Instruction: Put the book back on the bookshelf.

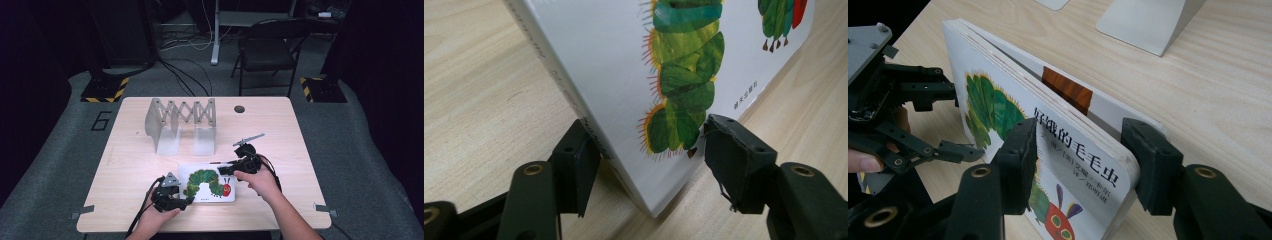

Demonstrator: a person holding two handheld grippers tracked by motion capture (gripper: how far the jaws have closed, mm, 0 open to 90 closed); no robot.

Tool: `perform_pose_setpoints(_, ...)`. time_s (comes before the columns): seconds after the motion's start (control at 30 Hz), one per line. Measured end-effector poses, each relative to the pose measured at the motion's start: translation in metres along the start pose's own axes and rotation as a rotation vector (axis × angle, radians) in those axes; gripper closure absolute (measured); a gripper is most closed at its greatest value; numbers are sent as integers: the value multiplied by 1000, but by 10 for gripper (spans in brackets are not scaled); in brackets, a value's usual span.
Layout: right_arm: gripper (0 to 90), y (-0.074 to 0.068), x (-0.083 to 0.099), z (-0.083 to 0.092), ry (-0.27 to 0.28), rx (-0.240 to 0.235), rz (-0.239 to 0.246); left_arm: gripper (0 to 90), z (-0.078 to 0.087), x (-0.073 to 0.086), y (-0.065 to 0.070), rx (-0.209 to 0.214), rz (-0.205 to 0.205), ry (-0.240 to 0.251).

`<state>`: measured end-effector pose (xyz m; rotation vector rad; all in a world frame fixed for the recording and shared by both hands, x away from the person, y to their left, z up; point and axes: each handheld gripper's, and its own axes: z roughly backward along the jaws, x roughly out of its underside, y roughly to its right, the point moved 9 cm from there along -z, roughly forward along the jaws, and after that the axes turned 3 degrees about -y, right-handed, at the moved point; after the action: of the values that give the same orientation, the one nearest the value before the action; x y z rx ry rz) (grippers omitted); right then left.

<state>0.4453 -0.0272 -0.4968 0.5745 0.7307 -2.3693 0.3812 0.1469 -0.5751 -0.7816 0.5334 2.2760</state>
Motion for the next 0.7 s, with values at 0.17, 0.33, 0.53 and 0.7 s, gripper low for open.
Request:
perform_pose_setpoints(0.17, 517, -3, -3, 6, 9, -12, 3, 448, 3, -3, -2, -11, 2, 10)
perform_pose_setpoints(0.33, 510, -8, -6, 10, 17, -29, 11, 490, 6, -5, -6, -21, 9, 19)
perform_pose_setpoints(0.53, 507, -11, -6, 11, 19, -32, 27, 501, 7, -6, -9, -32, 8, 17)
perform_pose_setpoints(0.7, 501, -13, -6, 11, 19, -35, 30, 511, 9, -7, -11, -38, 8, 19)
